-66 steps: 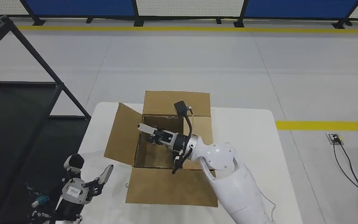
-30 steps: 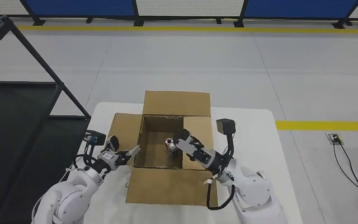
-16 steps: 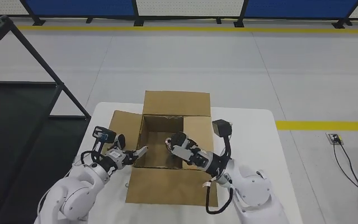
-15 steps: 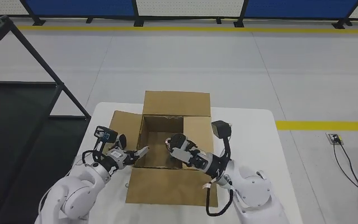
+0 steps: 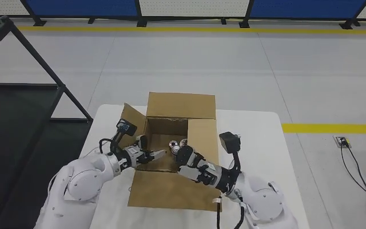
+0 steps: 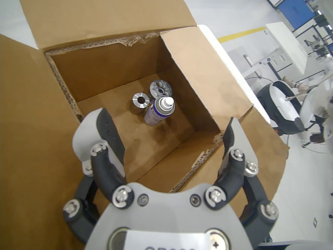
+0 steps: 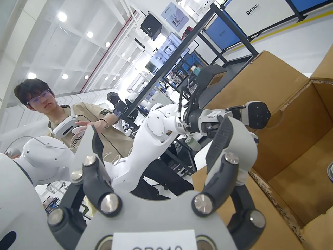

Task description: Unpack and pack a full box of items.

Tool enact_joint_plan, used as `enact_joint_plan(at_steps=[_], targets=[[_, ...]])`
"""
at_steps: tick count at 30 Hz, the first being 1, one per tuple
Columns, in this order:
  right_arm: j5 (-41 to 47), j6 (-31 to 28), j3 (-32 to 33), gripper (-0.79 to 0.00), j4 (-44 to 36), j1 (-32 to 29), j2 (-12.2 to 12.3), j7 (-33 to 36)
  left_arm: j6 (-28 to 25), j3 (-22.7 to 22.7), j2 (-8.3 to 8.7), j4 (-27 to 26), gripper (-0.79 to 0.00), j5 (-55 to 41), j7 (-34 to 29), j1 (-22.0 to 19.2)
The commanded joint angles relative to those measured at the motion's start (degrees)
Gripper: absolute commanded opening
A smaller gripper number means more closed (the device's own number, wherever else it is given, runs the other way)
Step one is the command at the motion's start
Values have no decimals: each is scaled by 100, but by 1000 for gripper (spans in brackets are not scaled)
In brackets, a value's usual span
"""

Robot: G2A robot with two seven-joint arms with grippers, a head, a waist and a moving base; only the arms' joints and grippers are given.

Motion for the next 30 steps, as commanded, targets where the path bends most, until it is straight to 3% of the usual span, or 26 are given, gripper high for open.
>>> enact_joint_plan(at_steps=[1,6,11,30], targets=[[29,-32,18,0,-9,-34,21,-17,114,83,-6,103,0,-163,-64,-146],[84,-111,59,0,-24,-126,76,-77,468,358,-29,324,0,-199,-88,-468],[144,-164,93,0,-3,-195,129,-142,501,416,-9,269,0,-142,-51,-461],[403,-78,-121,0,370,342,265,-47,676,-946,240,-85,0,-53,696,611]])
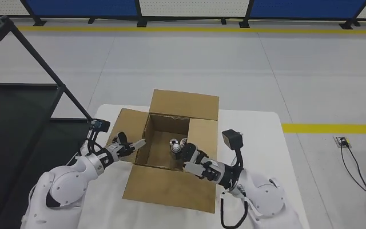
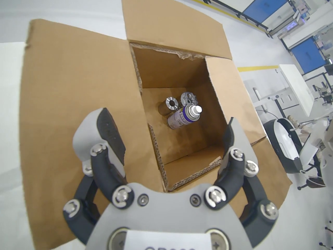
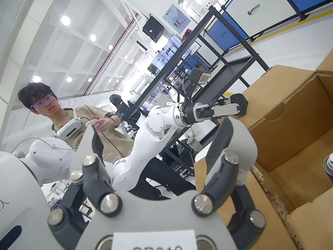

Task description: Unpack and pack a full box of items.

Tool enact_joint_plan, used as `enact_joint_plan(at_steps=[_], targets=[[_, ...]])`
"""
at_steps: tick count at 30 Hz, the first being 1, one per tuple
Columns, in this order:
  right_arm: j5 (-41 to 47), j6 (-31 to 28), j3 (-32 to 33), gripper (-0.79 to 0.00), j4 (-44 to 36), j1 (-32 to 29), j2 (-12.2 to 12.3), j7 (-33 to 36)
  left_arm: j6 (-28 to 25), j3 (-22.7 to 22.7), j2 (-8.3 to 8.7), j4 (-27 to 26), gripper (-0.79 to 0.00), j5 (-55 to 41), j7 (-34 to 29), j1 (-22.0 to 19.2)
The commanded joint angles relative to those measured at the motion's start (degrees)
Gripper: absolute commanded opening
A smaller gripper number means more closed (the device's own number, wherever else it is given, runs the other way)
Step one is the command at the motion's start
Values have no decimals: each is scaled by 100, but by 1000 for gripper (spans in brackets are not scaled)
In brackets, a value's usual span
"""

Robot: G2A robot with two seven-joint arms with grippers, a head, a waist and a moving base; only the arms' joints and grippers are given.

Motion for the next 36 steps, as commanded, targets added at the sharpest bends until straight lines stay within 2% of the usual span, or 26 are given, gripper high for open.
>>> enact_joint_plan(at_steps=[1,9,17,23,29,36], targets=[[18,3,-29,0,41,56,10,8,-2,-137,21,13,0,-78,14,80],[70,51,-161,0,140,238,51,-2,-4,-351,87,-70,0,-126,42,228],[39,25,-216,0,124,202,100,-125,3,-398,120,-1032,0,-160,232,555],[-48,-42,-86,0,-112,-32,167,-244,-17,-275,139,-1611,0,-323,138,672],[-123,-126,122,0,-426,-371,244,-379,49,201,141,-1557,0,-483,-152,242],[-135,-331,412,0,-698,-882,334,-604,192,1021,85,-693,0,-748,-492,-723]])
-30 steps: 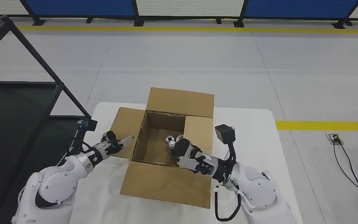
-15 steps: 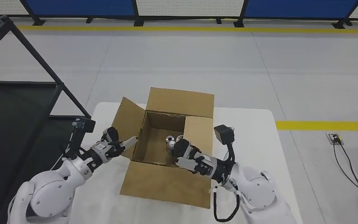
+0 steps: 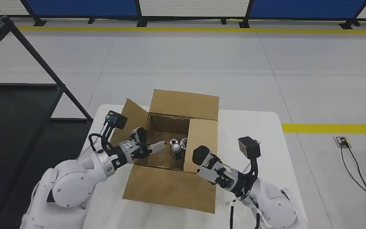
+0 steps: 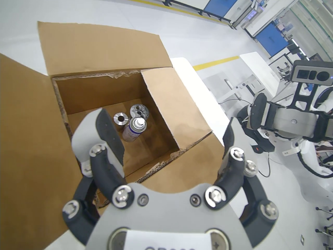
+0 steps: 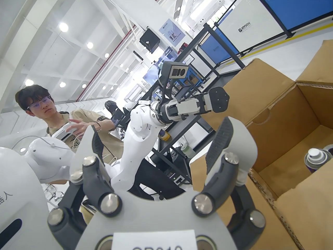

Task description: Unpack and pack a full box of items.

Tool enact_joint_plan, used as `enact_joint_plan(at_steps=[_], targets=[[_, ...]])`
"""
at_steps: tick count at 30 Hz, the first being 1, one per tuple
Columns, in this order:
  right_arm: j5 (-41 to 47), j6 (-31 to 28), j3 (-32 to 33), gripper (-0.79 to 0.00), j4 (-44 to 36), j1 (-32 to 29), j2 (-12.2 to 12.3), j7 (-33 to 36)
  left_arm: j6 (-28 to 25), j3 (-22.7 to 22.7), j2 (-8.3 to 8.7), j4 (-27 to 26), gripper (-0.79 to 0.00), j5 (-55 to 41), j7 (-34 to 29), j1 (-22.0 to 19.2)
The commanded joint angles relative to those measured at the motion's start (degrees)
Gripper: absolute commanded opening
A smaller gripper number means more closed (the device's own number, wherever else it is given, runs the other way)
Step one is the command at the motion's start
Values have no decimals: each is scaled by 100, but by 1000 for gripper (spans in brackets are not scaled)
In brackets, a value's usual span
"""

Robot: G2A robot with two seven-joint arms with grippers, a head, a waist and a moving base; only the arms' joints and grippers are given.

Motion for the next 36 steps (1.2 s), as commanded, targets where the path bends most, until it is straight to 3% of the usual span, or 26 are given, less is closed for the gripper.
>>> enact_joint_plan(at_steps=[1,12,26,29,36], targets=[[12,-61,72,0,-49,-150,23,-55,41,266,-27,320,0,-104,-65,-285],[8,96,173,0,-82,-510,118,-214,191,1402,-206,1778,0,-324,-348,-1586],[-9,176,156,0,-85,-506,123,-207,164,1403,-213,1783,0,-479,-328,-1550],[20,143,92,0,-93,-469,142,-127,-185,1376,-237,2071,0,-1391,-467,-1513],[-66,-84,157,0,-127,-620,213,-51,-578,1790,-388,3173,0,-2429,-683,-2075]])
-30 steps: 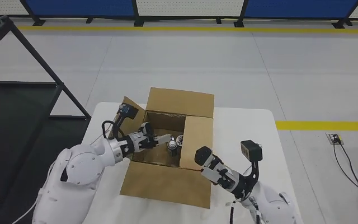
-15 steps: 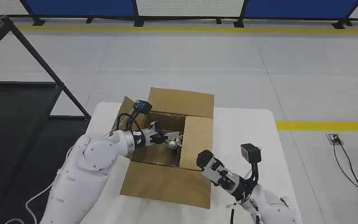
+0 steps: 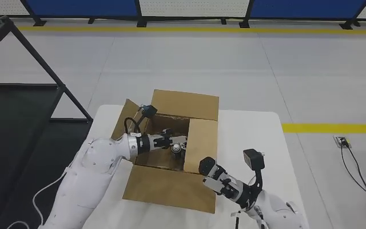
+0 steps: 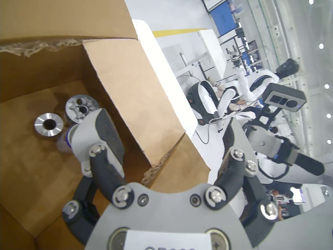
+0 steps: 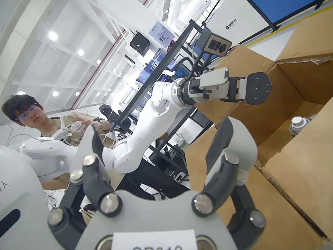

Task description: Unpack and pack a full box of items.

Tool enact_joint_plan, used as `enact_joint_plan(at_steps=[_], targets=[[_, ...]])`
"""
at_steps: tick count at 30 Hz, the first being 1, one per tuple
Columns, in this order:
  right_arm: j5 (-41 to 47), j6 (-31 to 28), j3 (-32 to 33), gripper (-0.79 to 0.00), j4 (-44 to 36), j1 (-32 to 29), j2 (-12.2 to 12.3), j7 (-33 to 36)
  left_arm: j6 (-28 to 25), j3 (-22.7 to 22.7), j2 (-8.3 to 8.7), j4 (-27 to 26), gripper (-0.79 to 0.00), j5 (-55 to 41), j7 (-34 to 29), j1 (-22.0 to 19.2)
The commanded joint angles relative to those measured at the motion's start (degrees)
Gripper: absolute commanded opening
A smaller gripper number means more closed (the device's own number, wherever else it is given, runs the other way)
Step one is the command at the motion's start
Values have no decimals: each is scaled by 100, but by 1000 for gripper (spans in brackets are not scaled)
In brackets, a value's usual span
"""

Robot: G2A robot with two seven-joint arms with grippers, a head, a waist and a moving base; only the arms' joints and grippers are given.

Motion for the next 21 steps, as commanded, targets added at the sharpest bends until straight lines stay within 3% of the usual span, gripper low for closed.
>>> enact_joint_plan(at_steps=[1,12,21], targets=[[-11,-68,39,0,-5,-73,19,-30,-9,162,-51,336,0,-77,63,-176],[-37,-457,186,0,-158,-428,112,-277,-80,1128,-398,1446,0,-299,117,-804],[-36,-534,185,0,-169,-462,176,-346,-169,1598,-655,2065,0,-476,230,-1107]])
